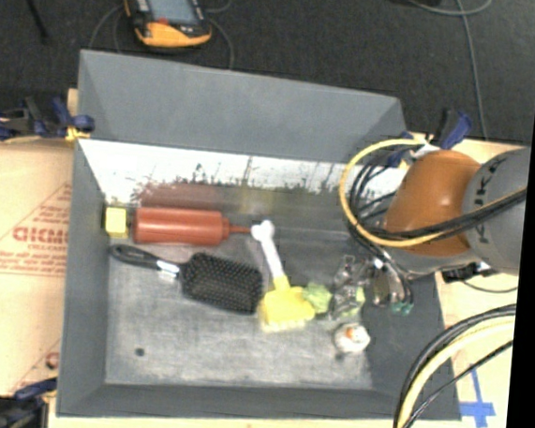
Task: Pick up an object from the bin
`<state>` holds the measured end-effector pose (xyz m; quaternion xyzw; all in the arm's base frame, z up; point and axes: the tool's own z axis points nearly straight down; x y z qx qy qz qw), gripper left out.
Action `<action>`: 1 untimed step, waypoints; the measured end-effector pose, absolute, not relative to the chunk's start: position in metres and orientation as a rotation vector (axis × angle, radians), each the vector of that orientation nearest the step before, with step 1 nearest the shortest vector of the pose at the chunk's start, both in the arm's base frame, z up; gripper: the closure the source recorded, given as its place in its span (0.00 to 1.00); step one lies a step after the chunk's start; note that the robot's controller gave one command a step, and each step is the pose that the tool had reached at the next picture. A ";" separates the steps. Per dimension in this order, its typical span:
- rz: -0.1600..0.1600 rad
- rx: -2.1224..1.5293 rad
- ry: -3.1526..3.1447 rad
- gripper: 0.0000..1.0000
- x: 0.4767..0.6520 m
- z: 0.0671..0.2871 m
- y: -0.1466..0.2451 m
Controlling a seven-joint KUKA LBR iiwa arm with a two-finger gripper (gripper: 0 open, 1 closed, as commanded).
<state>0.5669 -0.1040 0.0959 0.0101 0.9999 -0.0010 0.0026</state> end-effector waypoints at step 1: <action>-0.002 0.031 3.139 1.00 0.566 0.103 -0.104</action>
Offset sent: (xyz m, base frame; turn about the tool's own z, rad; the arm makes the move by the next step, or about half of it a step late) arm -0.0001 0.0001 0.0459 0.0000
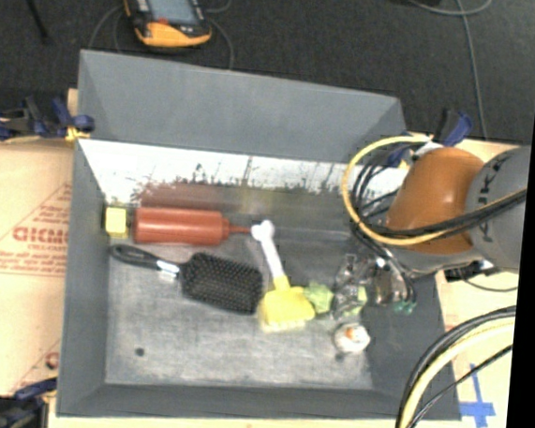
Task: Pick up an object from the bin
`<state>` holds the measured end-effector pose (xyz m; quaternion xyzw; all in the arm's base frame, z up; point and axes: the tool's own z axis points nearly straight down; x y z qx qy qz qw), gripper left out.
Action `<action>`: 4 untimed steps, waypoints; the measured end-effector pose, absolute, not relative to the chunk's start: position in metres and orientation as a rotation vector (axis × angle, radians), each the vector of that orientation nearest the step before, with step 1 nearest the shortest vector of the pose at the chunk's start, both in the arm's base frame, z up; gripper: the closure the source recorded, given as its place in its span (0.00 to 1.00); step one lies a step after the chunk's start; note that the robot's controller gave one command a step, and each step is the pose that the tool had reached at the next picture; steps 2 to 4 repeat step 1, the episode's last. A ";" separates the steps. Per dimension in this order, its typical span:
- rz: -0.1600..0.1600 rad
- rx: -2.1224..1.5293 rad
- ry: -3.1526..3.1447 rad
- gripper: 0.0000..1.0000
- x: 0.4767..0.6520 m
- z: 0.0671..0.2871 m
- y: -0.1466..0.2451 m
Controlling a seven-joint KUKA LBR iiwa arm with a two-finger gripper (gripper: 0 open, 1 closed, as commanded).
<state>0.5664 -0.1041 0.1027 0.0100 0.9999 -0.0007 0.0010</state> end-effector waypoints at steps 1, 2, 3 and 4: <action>-0.002 0.031 3.140 1.00 0.566 0.117 -0.104; -0.002 0.031 3.140 1.00 0.566 0.117 -0.104; -0.002 0.031 3.140 1.00 0.566 0.117 -0.104; -0.002 0.031 3.140 1.00 0.566 0.117 -0.104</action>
Offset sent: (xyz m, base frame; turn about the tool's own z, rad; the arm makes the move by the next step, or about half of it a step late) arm 0.0000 0.0000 0.0874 0.0000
